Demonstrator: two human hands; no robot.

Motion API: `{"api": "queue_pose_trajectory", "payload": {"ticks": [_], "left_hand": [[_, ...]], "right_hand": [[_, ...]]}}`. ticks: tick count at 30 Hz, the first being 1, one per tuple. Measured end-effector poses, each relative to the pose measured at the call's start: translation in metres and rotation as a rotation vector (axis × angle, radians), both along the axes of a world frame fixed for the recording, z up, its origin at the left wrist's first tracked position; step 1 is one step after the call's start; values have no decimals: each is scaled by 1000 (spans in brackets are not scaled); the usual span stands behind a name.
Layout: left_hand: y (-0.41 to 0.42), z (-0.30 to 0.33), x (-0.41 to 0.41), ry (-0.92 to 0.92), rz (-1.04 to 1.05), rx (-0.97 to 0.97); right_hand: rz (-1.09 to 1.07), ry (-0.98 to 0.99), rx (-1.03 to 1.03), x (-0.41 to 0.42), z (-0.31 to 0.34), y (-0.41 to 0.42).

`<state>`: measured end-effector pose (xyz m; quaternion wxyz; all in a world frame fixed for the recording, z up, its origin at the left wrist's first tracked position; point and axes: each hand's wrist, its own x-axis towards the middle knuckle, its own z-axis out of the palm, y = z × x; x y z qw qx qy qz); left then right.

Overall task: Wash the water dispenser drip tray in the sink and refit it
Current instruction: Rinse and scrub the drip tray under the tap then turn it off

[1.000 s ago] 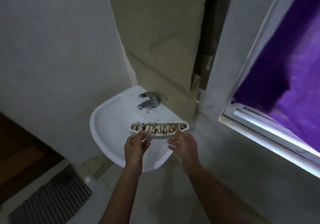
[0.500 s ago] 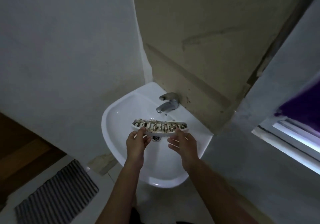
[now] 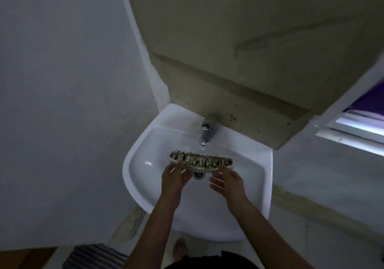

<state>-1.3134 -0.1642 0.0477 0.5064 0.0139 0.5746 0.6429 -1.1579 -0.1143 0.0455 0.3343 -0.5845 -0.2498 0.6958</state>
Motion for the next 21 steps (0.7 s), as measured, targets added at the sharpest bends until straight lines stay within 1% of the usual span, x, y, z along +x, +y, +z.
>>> {"api": "queue_pose_trajectory", "payload": {"ticks": [2, 4, 7, 8, 9, 12, 15, 19, 21], "left_hand": [[3, -6, -13, -15, -38, -6], [7, -11, -26, -43, -64, -16], [12, -18, -39, -54, -109, -23], [14, -20, -41, -50, -123, -22], [16, -21, -42, -47, -134, -23], [19, -24, -43, -46, -146, -27], [22, -24, -44, -46, -159, -28], [21, -23, -46, -23, -160, -26], [18, -22, -45, -20, -156, -24]], "right_hand": [[-45, -14, -22, -6, -3, -1], [-110, -104, 14, -9, -6, -1], [-210, -476, 245, -9, 1, 7], [-228, -544, 335, -10, 7, 11], [-230, -565, 408, -12, 14, 16], [-161, -483, 514, -27, 32, 32], [-105, -396, 492, -46, 35, 43], [-46, -357, 494, -60, 36, 51], [-33, -300, 500, -64, 39, 55]]}}
